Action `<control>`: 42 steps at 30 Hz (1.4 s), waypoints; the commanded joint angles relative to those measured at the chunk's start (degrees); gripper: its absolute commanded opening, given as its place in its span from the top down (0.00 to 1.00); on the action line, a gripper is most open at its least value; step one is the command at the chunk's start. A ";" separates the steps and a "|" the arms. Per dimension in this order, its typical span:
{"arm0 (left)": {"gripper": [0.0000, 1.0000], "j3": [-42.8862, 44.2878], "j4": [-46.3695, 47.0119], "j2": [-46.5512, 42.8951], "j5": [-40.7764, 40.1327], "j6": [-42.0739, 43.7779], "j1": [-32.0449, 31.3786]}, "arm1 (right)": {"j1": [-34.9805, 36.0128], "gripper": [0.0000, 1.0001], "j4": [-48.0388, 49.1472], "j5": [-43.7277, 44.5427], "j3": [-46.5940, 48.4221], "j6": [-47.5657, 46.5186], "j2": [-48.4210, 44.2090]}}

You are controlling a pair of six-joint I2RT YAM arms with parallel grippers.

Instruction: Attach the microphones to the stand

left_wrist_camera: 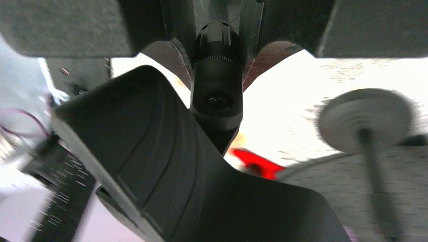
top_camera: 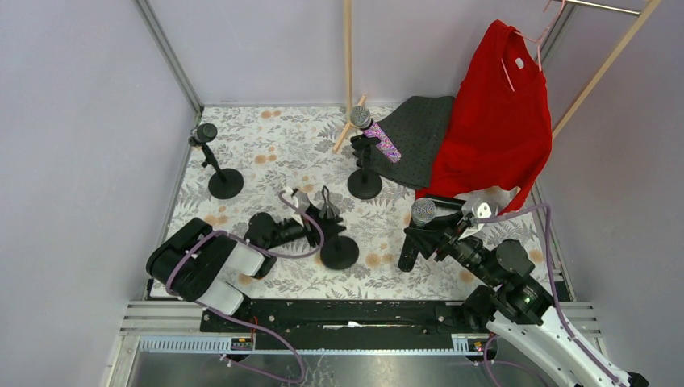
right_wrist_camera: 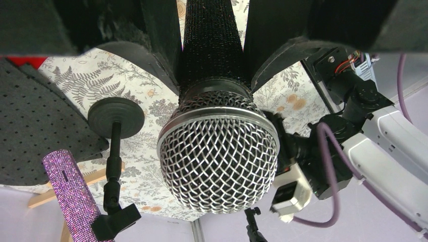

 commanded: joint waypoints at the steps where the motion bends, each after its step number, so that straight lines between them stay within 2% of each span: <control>1: 1.00 -2.33 7.72 -3.72 11.83 3.27 -4.29 | 0.22 0.97 2.00 0.83 2.29 -2.71 -1.20; 6: 1.00 0.60 7.62 -1.27 20.99 3.84 -7.20 | 0.23 0.98 2.66 0.13 1.87 -2.78 -1.31; 11: 0.85 3.99 7.62 2.39 26.33 4.91 -8.57 | 0.22 0.98 1.96 -0.28 2.86 -3.25 -1.30; 13: 0.70 4.33 7.62 3.41 25.83 6.25 -8.58 | 0.22 0.98 -0.40 -0.44 3.20 -3.60 -1.39; 14: 0.65 4.34 7.57 3.63 25.14 7.19 -8.57 | 0.23 0.98 -0.78 -0.45 3.34 -3.69 -1.47; 16: 0.47 4.19 6.86 3.63 23.02 8.79 -8.58 | 0.22 0.98 -1.37 -0.45 3.66 -3.81 -1.62; 18: 0.38 3.86 6.24 3.34 20.79 9.61 -8.58 | 0.30 0.98 -1.89 -0.51 3.98 -4.00 -1.78; 19: 0.29 3.60 6.07 3.05 19.35 9.81 -8.58 | 0.22 0.98 -2.10 -0.49 4.14 -4.17 -1.82; 20: 0.24 3.10 5.90 2.59 17.69 9.95 -8.57 | 0.22 0.98 -2.31 -0.46 4.25 -4.35 -1.84; 22: 0.21 2.12 5.11 1.21 15.22 10.44 -8.58 | 0.27 0.98 -2.51 -0.22 4.26 -4.51 -2.12; 24: 0.15 0.72 2.80 -1.37 11.74 11.04 -8.77 | 0.22 0.98 -2.54 -0.11 4.22 -4.73 -2.17; 27: 0.10 -1.68 -1.20 -6.04 6.30 12.49 -10.00 | 0.22 0.98 -2.27 -0.10 3.95 -4.88 -2.03; 30: 0.06 -4.10 -6.90 -11.79 -1.46 14.43 -13.62 | 0.22 0.98 -1.95 -0.19 3.68 -5.14 -1.85; 33: 0.01 -6.32 -12.75 -17.90 -13.39 16.80 -20.20 | 0.22 0.98 -1.54 -0.27 3.11 -5.24 -1.67; 34: 0.01 -7.32 -13.64 -19.76 -21.20 17.01 -23.69 | 0.25 0.98 -1.37 -0.26 2.84 -5.24 -1.62; 37: 0.01 -10.31 -13.66 -24.35 -35.04 17.61 -30.23 | 0.23 0.98 -0.66 -0.47 2.45 -5.13 -1.38; 42: 0.01 -11.75 -12.98 -25.33 -49.94 17.91 -36.39 | 0.23 0.98 0.85 -1.04 1.69 -4.49 -0.56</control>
